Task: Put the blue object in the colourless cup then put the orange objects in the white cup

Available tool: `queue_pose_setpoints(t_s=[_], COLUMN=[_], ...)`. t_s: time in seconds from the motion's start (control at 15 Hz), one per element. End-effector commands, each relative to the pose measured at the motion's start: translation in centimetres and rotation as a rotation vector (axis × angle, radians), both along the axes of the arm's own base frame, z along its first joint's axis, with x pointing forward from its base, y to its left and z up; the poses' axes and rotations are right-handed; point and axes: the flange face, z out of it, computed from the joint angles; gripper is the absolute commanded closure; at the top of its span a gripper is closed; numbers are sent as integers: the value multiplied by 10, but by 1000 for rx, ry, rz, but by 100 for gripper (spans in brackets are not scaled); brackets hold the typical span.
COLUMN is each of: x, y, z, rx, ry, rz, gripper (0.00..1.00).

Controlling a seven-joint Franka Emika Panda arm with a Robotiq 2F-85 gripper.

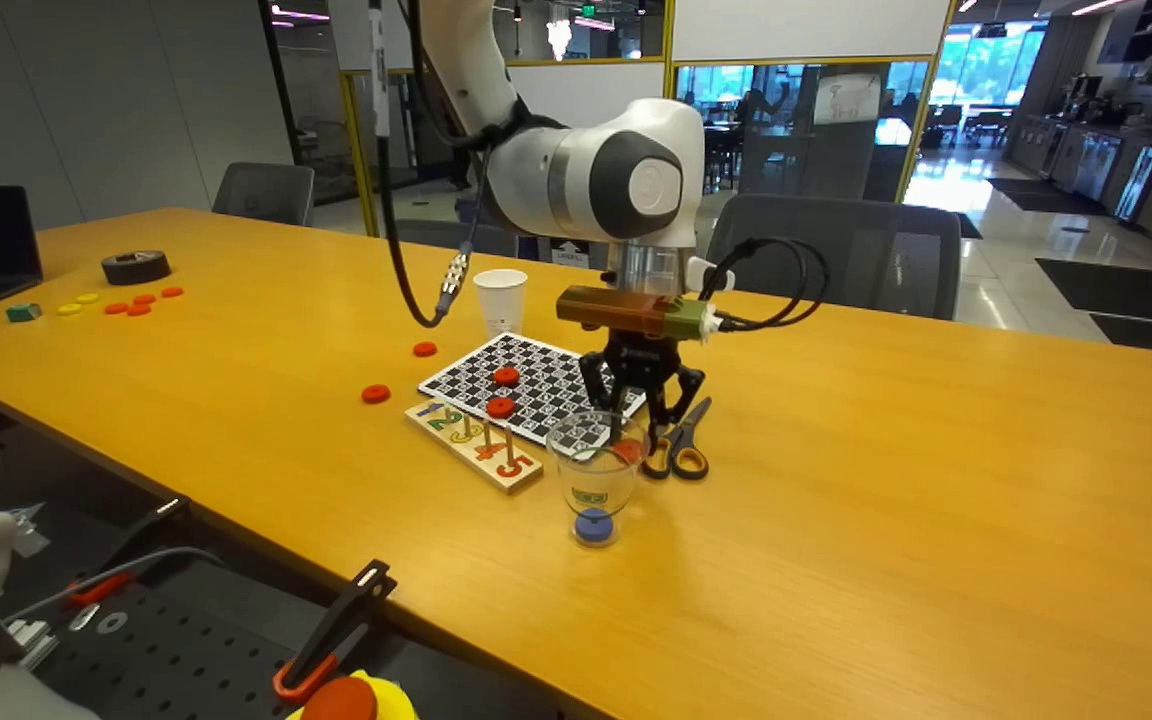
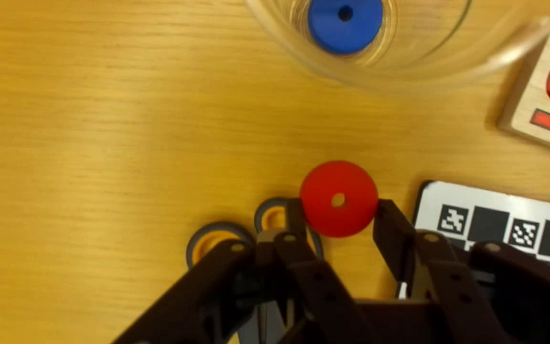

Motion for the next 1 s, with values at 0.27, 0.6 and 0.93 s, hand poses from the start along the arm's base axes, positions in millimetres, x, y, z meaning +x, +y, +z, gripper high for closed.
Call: queue_pose_setpoints(t_s=[0.27, 0.6, 0.93], x=[53, 102, 150], y=[70, 150, 224], z=[78, 89, 87], rx=[-50, -42, -33], ry=[-152, -255, -294], rz=[30, 42, 95], gripper=[77, 77, 77])
